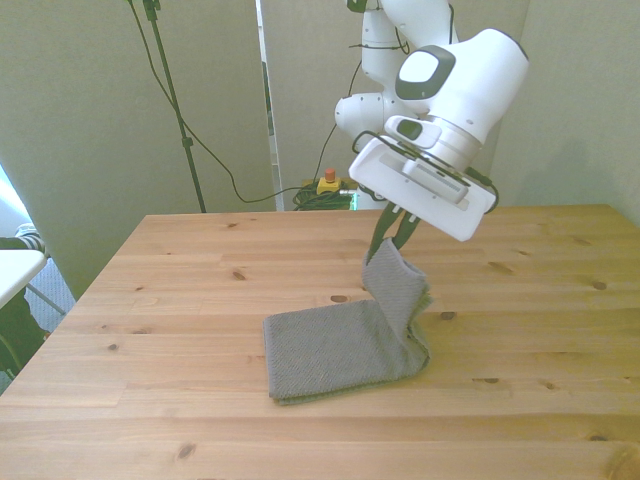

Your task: Fold the towel

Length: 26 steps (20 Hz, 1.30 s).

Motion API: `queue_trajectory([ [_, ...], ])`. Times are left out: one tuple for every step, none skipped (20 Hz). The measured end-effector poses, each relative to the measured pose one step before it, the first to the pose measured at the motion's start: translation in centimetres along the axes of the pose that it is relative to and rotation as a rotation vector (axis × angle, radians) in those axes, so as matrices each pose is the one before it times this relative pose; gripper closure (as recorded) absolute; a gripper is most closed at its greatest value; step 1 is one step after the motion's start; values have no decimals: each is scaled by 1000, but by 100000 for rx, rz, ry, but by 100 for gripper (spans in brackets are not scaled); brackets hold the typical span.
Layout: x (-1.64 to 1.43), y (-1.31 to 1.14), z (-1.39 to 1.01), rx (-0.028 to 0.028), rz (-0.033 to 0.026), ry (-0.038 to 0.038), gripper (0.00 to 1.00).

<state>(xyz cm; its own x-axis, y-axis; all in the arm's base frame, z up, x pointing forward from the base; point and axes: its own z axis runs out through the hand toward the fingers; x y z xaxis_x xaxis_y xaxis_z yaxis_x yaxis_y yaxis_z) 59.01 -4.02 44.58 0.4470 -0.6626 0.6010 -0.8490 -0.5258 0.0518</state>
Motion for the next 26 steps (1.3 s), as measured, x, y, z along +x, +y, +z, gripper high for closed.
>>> queue_trajectory([
  [677, 382, 268, -32, 833, -295, 100],
  [604, 338, 213, -157, 960, -266, 100],
  [614, 324, 174, 25, 1136, -629, 100],
  [734, 321, 97, 105, 955, -628, 100],
  [802, 376, 136, 33, 1090, -358, 100],
  [879, 468, 259, 241, 1516, -567, 100],
  [976, 541, 370, 98, 1425, -249, 100],
  [1117, 542, 493, 374, 1475, 481, 100],
  [968, 435, 620, 491, 1217, 611, 100],
  [701, 339, 738, 405, 978, 420, 100],
  [426, 120, 802, 557, 521, 35, 100],
  [81, -60, 774, 1072, 234, -1100, 100],
  [-93, -208, 784, 1301, -281, -1908, 100],
  [-121, -253, 708, 1098, -252, -2138, 100],
  [-7, -238, 551, 979, -180, -2091, 100],
  [153, -214, 375, 767, -96, -1695, 100],
  [268, -62, 223, 445, 134, -1240, 100],
  [480, 34, 94, 525, 410, -877, 100],
  [544, 146, 31, 598, 747, -943, 100],
  [631, 238, 18, 585, 895, -889, 100],
  [681, 305, 34, 397, 646, -632, 100],
  [672, 371, 110, 180, 1178, -543, 100],
  [684, 427, 196, -108, 868, -267, 100],
  [652, 407, 273, -323, 1154, -83, 100],
  [639, 404, 400, -803, 970, 424, 0],
  [542, 356, 507, -944, 833, 381, 0],
])
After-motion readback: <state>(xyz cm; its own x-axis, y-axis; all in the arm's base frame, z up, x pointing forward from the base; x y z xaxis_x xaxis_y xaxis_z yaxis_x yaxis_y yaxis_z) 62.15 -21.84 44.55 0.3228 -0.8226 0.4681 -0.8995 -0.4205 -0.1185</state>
